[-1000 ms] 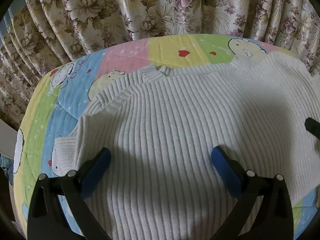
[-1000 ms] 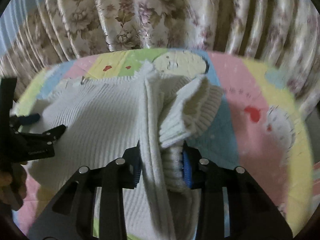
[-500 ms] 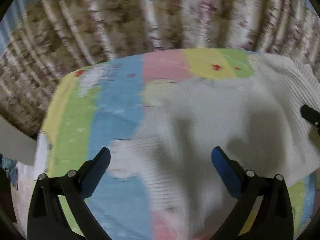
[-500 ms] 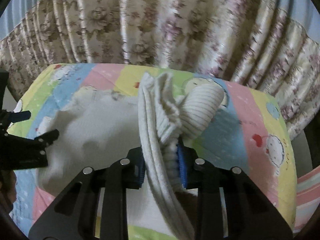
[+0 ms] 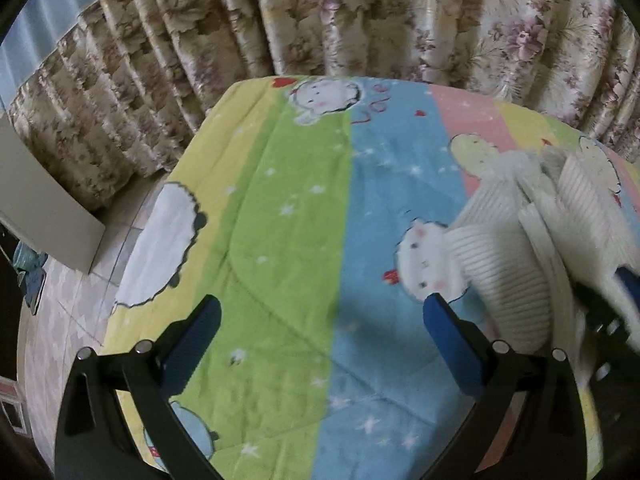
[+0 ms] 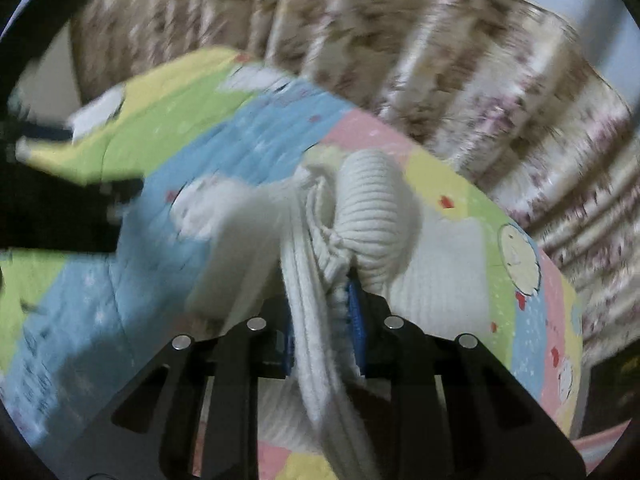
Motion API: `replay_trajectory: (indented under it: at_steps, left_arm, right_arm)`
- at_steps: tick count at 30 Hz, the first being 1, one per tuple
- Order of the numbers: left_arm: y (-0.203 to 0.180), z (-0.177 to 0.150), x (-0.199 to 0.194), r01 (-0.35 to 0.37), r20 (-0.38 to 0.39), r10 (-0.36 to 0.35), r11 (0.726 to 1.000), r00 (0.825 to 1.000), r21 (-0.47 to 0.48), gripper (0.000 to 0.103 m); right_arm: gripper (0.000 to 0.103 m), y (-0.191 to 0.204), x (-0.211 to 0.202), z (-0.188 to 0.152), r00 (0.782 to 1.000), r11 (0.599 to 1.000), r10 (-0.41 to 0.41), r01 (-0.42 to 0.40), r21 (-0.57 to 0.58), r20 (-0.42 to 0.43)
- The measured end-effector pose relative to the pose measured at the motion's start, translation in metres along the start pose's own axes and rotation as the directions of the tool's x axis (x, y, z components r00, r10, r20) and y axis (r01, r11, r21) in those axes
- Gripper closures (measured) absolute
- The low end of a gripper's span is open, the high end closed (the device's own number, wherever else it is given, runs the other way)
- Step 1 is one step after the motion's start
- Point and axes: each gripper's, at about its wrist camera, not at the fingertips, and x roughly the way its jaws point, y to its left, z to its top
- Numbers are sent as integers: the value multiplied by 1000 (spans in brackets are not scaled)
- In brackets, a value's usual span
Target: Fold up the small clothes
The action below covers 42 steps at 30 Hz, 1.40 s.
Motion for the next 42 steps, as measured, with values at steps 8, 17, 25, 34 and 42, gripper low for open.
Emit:
replay_trajectory:
  at_steps: [8, 17, 25, 34, 42]
  left_arm:
    - [4, -2, -1, 24, -2, -24, 1000, 1000, -15, 2]
    - [-40, 16, -21, 196, 17, -196, 981, 980, -2, 1]
    - [-105, 39, -30, 261, 13, -262, 962, 965, 76, 1]
    - [-155, 41, -22, 230, 7, -237, 950, 972, 210, 17]
    - [-164, 32, -11, 267, -23, -274, 911, 961, 314, 81]
  right_arm:
    - [44, -39, -41, -8, 958, 952, 276, -283, 113, 72]
    - [33, -128, -77, -53, 963, 909, 227, -264, 323, 148]
    - [34, -166, -47, -81, 982, 876, 165, -190, 443, 93]
    - [36, -169, -34, -94, 995, 898, 74, -93, 430, 60]
    - [36, -166, -19, -96, 993, 897, 97, -114, 428, 63]
